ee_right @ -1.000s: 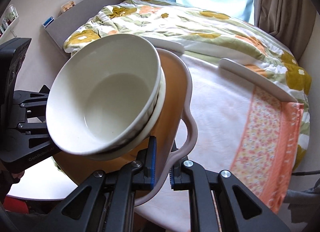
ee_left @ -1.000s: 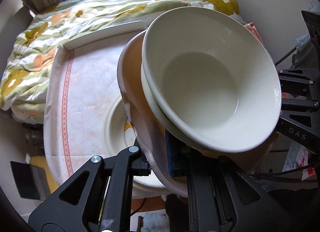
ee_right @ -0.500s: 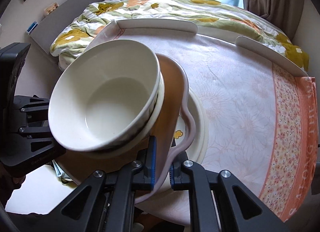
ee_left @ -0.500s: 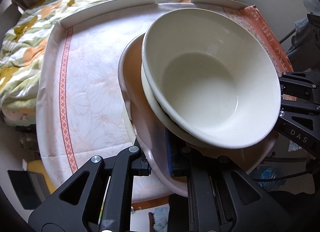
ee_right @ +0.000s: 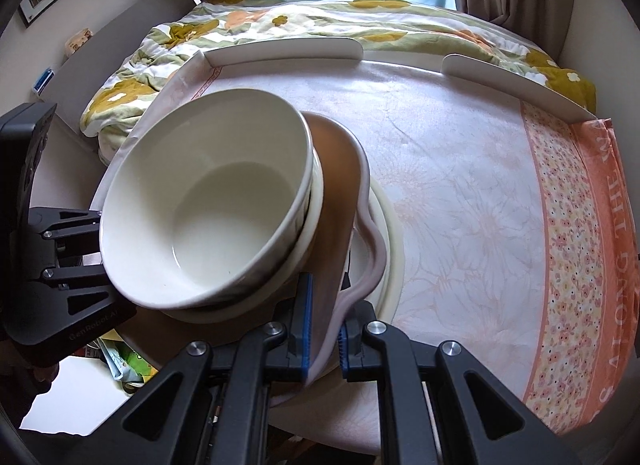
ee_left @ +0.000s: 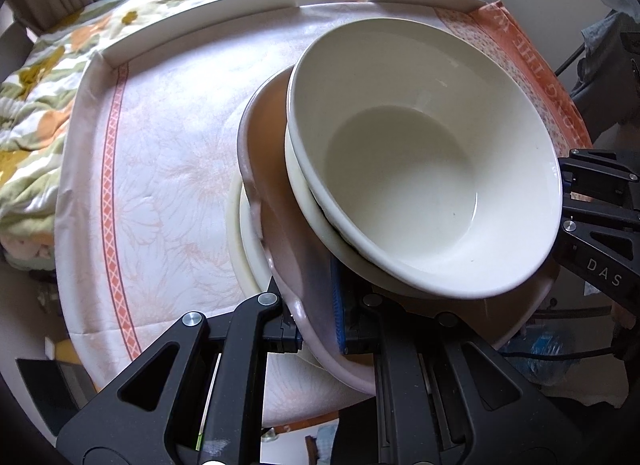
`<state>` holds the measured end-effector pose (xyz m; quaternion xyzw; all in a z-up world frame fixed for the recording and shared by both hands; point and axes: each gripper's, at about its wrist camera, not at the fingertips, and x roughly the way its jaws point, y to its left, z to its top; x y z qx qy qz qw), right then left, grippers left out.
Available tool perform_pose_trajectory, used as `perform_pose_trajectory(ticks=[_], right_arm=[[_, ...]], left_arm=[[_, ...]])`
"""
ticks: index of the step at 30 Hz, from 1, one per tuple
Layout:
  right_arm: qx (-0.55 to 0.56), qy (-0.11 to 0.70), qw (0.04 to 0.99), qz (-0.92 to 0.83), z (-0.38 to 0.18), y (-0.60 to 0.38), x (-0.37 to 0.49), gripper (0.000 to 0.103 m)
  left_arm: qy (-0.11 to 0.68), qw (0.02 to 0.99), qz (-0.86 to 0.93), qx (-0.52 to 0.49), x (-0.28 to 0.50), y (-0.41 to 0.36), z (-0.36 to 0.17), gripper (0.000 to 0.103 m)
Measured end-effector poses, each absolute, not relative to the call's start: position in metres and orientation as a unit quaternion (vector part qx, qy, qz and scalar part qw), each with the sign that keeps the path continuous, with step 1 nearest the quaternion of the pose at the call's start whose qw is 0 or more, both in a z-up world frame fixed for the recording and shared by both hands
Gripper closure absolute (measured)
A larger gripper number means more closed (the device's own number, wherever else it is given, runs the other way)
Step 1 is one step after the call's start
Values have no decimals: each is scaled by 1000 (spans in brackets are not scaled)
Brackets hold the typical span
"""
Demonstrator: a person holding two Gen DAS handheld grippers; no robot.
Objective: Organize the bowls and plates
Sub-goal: 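Lift the basin with bowls, lower it onto the plate stack, release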
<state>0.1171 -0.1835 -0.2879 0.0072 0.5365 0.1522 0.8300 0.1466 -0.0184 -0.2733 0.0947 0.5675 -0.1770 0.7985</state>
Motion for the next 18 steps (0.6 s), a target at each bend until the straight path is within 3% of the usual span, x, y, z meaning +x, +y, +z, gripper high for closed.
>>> perform_pose_trajectory(ticks=[18], right_arm=[[44, 533, 836, 123, -286, -188, 108, 93]], left_arm=[[581, 803, -100, 88, 143, -25, -272, 92]])
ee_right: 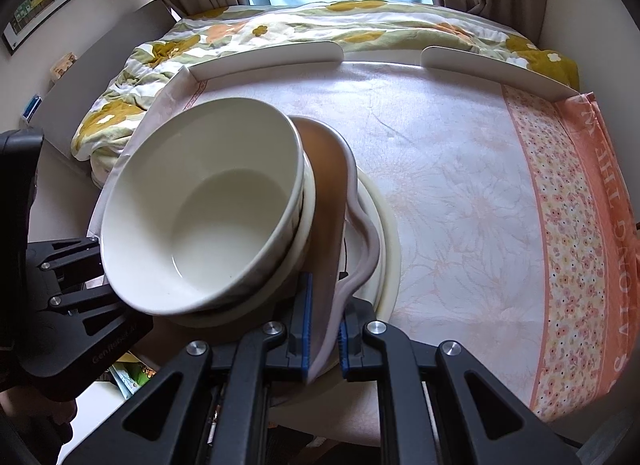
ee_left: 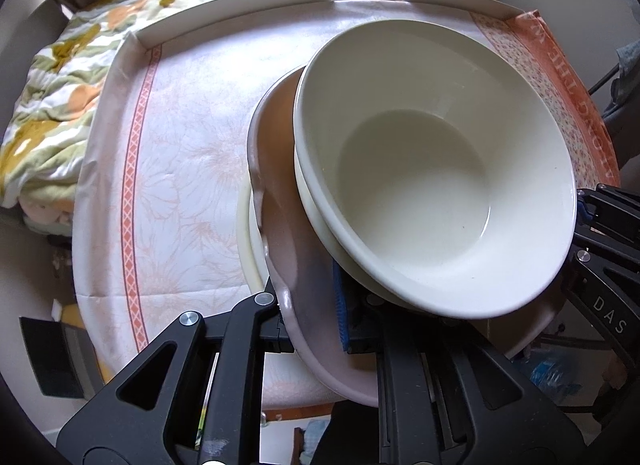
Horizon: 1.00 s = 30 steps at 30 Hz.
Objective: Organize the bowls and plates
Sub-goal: 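Lift the basin with bowls, lower it onto the plate stack, release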
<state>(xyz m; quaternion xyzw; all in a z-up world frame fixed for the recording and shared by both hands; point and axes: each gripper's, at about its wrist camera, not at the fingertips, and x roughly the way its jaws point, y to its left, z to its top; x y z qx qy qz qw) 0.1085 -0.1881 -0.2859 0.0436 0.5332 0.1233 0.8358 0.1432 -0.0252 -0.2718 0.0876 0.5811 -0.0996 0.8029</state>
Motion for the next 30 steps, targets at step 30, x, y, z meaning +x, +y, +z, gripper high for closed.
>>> perform_pose_trajectory(ticks=[30], right_arm=[[57, 527, 841, 106, -278, -191, 105, 93]], left_arm=[[576, 807, -105, 77, 131, -10, -240, 91]])
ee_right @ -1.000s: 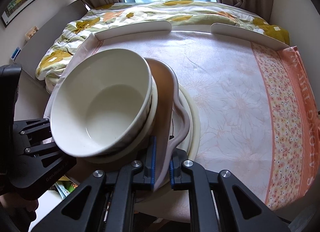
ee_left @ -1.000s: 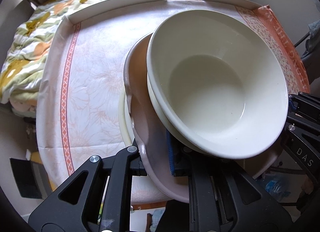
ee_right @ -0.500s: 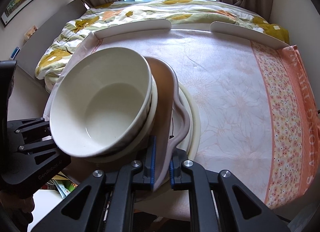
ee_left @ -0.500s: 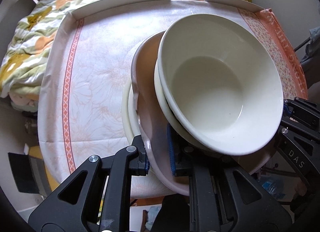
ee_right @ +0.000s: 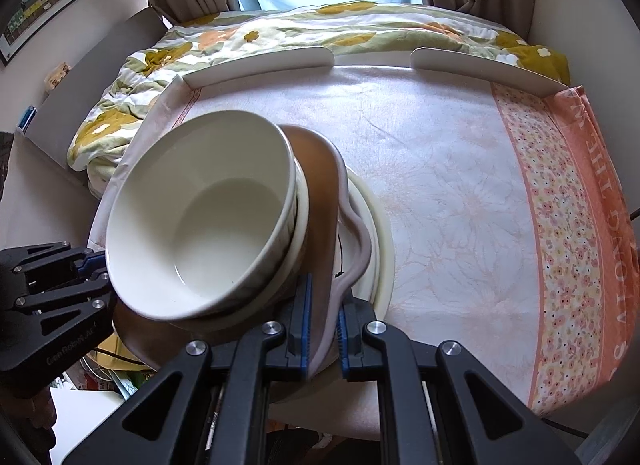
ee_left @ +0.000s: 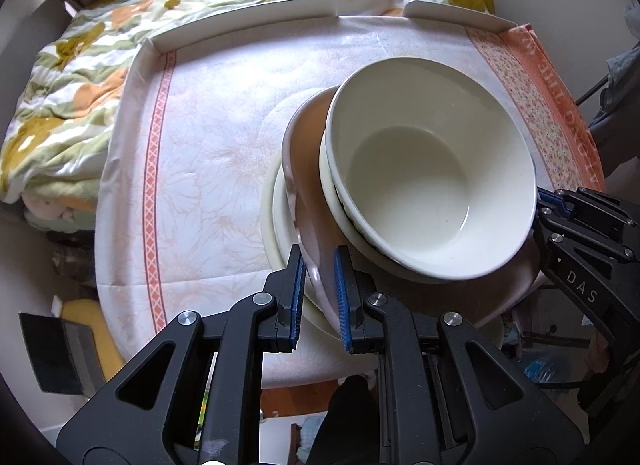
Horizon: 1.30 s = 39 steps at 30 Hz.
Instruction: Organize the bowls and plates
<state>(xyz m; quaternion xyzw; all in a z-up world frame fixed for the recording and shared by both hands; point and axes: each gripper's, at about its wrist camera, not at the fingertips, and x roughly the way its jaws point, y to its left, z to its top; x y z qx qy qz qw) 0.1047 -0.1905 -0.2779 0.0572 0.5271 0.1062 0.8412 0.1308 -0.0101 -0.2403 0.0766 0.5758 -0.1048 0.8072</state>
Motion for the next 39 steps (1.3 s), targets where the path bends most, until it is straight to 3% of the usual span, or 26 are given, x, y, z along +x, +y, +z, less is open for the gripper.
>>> perform_pose_trajectory(ticks=[8, 15, 16, 18, 19, 20, 21, 22, 23, 26, 39], right_arm=[[59, 499, 860, 88, -239, -206, 76, 93], [35, 420, 902, 90, -151, -214, 35, 93], [31, 405, 909, 89, -138, -216, 31, 87], [30, 374, 923, 83, -109, -223, 19, 56], [35, 355, 931, 81, -96, -228, 12, 20], [43, 336, 937, 80, -84, -232, 5, 0], [50, 318, 944, 78, -73, -237, -1, 0], [56, 305, 948, 74, -63, -241, -7, 0], [59, 295, 951, 69, -54, -244, -12, 0], [54, 271, 960, 54, -38, -251, -25, 0], [36, 219, 975, -14, -27, -262, -51, 0]], left_arm=[[537, 835, -110, 40, 101, 3, -192, 91], [419, 898, -130, 7, 56, -2, -101, 91], [400, 907, -129, 7, 50, -5, -87, 91], [365, 922, -130, 8, 38, -10, -63, 90], [349, 928, -128, 10, 33, -12, -52, 90], [335, 934, -126, 13, 29, -15, -42, 87], [325, 938, -122, 14, 25, -17, -34, 81], [315, 942, -117, 14, 21, -20, -27, 48], [301, 947, -111, 10, 17, -20, -20, 1], [231, 968, -99, -2, -5, -20, 2, 0], [169, 984, -45, 26, -38, -27, 26, 0]])
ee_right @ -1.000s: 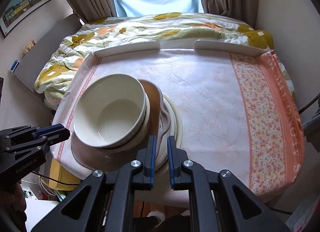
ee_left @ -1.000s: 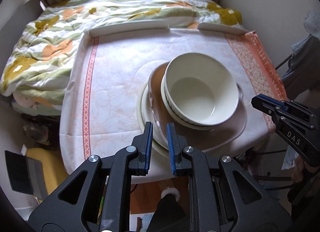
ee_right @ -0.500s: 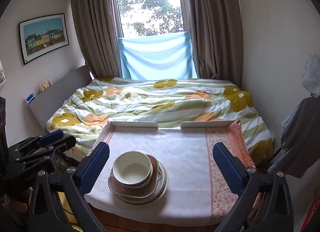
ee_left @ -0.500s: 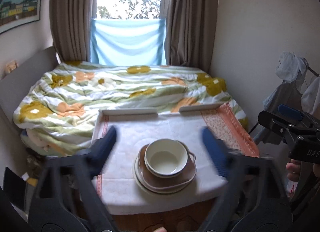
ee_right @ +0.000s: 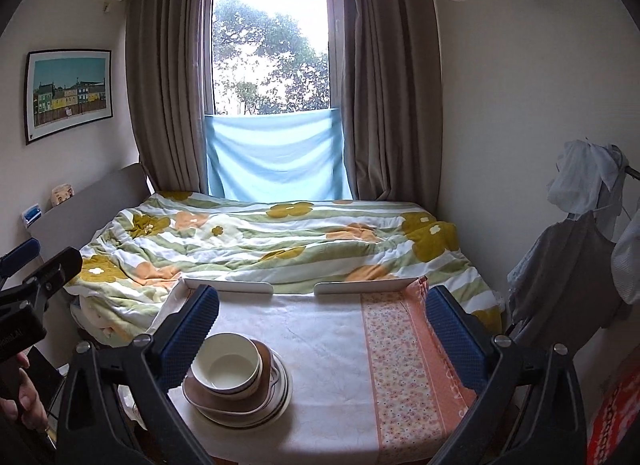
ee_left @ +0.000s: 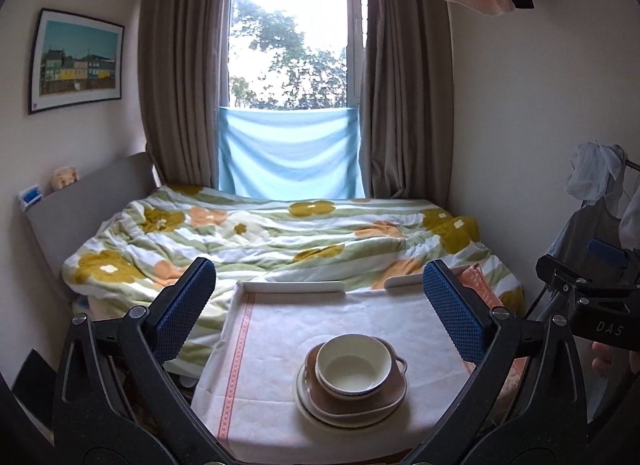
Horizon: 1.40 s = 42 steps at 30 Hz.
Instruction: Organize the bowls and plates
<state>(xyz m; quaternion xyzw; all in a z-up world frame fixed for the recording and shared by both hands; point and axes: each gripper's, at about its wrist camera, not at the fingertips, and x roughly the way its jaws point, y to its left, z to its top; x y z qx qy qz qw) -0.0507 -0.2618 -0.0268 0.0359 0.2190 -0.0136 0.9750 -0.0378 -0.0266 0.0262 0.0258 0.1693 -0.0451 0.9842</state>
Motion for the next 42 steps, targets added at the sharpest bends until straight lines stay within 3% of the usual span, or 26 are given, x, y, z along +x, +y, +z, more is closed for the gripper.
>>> perform_pose_trajectory(ticks=[42], right_arm=[[30, 206, 978, -23, -23, -255, -46, 0]], left_arm=[[165, 985, -35, 42, -31, -19, 23, 0]])
